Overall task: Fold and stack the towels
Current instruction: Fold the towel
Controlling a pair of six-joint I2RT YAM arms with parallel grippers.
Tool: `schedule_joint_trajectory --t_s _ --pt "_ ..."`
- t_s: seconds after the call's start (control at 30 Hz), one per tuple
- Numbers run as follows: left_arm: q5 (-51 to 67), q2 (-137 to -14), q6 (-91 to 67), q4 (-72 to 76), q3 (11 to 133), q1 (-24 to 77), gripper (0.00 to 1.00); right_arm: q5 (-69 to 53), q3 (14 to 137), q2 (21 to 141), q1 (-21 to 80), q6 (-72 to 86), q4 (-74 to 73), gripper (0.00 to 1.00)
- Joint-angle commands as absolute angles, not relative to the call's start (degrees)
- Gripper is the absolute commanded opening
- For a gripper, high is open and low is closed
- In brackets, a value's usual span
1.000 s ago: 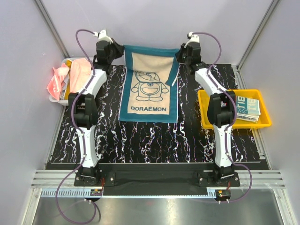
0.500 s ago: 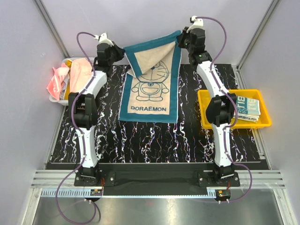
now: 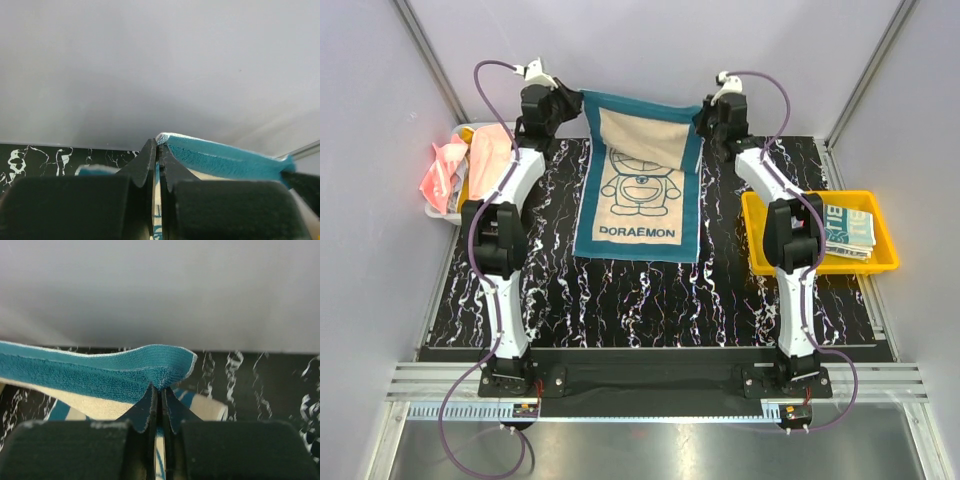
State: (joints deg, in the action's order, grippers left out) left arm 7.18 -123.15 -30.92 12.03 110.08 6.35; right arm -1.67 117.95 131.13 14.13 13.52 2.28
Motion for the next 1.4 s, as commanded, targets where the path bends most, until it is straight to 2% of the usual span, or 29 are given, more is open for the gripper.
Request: schedule_joint_trajectory --t_s 0.0,0.23,0.57,0.93,1.17,1.37 --pt "4.66 -120.24 -29.88 14.94 108.82 4.75 0.03 0.09 113.3 124.28 13.54 15.11 7.82 0.0" --pt "5.27 -113.65 -30.5 18.01 96.96 4.57 0.05 0.09 104.95 120.41 13.54 17.49 8.61 0.0" --pt "4.84 -106.09 -31.55 20.65 82.11 4.57 0.04 -6.23 97.39 113.56 13.71 19.34 6.16 0.0" --pt "4.48 -98.71 -32.52 21.27 71.02 4.57 0.04 -7.91 82.81 108.37 16.08 22.5 6.94 0.0" --pt "4.75 -95.71 -32.7 20.39 64.79 4.66 0.04 -7.74 78.23 106.62 17.49 23.38 7.29 0.0" --pt "3.96 -94.57 -34.54 16.8 64.07 4.57 0.03 -7.56 76.47 105.21 17.93 23.38 6.51 0.0"
